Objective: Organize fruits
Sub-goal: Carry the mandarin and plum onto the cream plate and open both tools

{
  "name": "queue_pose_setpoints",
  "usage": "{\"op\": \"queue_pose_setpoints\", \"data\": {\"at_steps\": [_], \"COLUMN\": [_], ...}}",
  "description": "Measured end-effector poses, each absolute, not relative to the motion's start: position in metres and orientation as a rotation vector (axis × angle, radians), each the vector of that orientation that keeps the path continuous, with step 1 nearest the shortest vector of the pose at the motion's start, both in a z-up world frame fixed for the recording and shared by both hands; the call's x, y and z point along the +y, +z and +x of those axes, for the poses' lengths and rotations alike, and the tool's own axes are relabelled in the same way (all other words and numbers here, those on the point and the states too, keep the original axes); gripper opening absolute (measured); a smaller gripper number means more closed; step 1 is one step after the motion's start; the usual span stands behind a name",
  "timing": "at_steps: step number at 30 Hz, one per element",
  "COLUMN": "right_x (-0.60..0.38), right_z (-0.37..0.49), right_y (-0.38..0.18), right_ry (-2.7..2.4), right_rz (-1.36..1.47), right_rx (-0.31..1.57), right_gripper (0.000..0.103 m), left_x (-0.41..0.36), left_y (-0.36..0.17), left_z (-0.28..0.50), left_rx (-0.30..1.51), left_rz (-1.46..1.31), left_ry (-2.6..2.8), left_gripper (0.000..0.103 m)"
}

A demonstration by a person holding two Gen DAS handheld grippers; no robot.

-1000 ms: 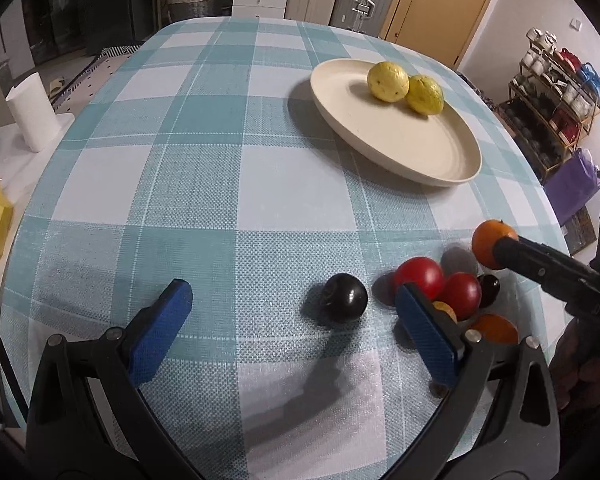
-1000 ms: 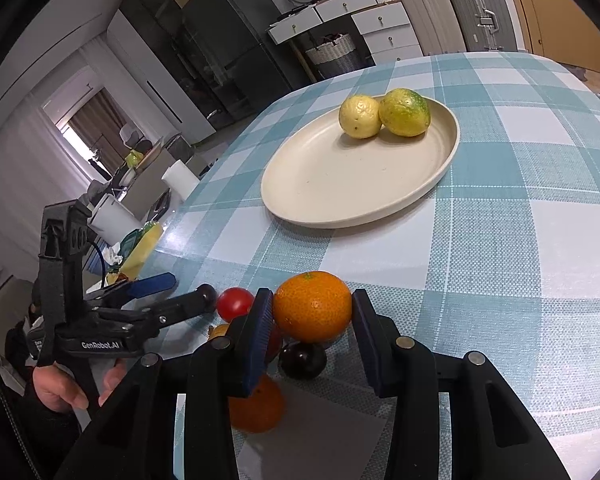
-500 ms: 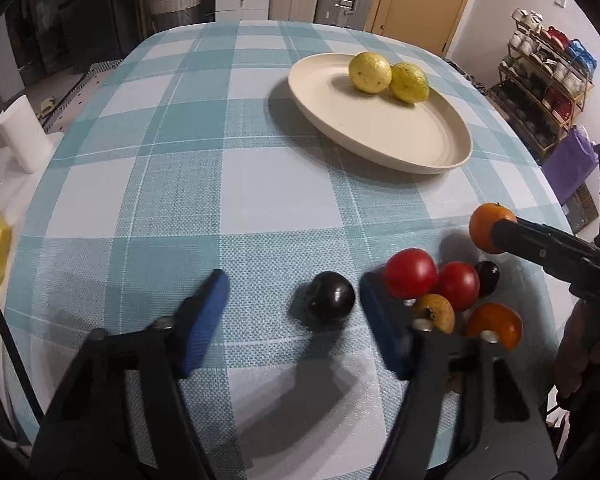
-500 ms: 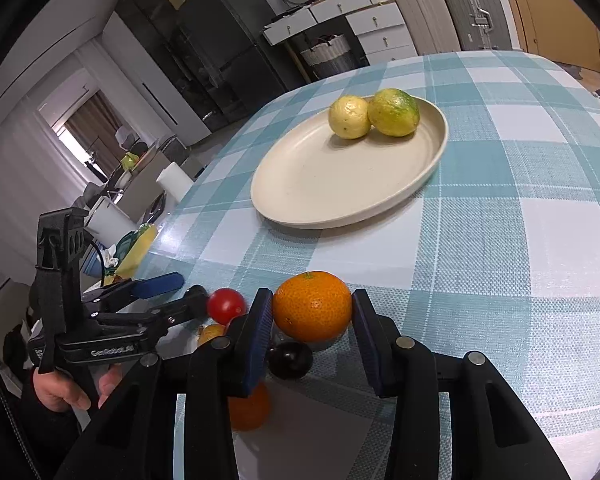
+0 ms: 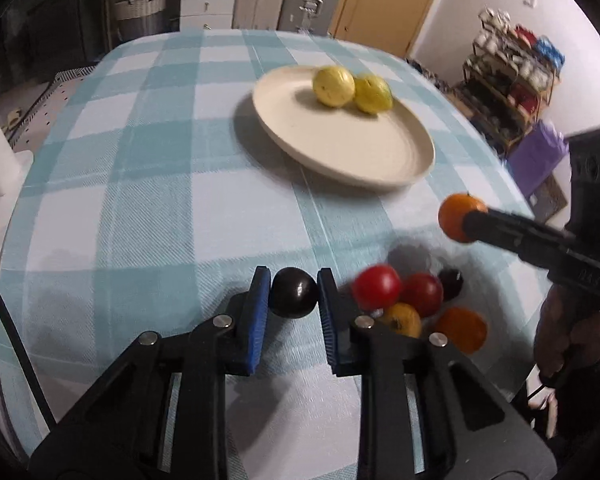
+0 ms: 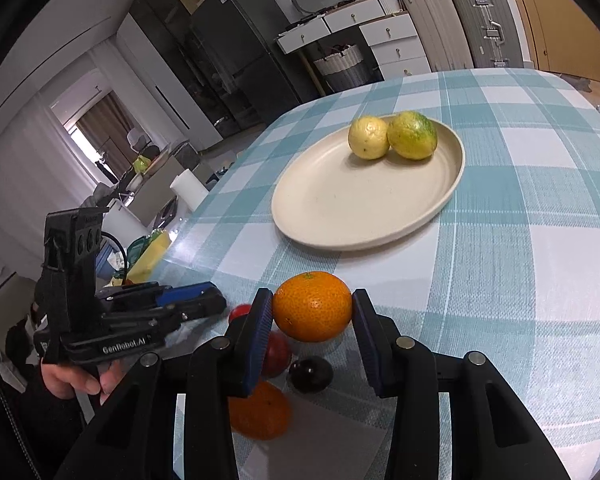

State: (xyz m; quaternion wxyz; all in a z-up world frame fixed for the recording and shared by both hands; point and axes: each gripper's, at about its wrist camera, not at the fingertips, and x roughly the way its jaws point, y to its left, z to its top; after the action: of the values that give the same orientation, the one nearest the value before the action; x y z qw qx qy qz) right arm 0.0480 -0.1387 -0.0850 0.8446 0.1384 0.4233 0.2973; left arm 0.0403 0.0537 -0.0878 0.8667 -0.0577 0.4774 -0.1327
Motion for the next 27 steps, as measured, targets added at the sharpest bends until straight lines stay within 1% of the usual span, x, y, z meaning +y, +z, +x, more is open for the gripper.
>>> {"op": "queue_pose_setpoints", "data": {"at_steps": [6,14,27], "right_x": [-0.137,-0.127,-0.106], "right_z": [0.061,0.086,0.136], "right_y": [-0.078,-0.07,-0.06], "right_ry": [0.635,0.65,0.641], "right_rz": [0.29,0.266,0.195], "right_rx": [0.877,0.861,0.834], "right_gripper": [0.041,0.041,0.041], "left_x": [0.065,0.056,0.047], "left_y": [-0.069,-0.05,-0.038], "left_z": [0.059,0.097,0.174], "left_rx": [0.959,0.919,0.894], "left_rz": [-0.182,-0.193,-0.224], "left_ry": [-0.289,-0.322,-0.349], "left_gripper": [0.021,0.021,0.021]}}
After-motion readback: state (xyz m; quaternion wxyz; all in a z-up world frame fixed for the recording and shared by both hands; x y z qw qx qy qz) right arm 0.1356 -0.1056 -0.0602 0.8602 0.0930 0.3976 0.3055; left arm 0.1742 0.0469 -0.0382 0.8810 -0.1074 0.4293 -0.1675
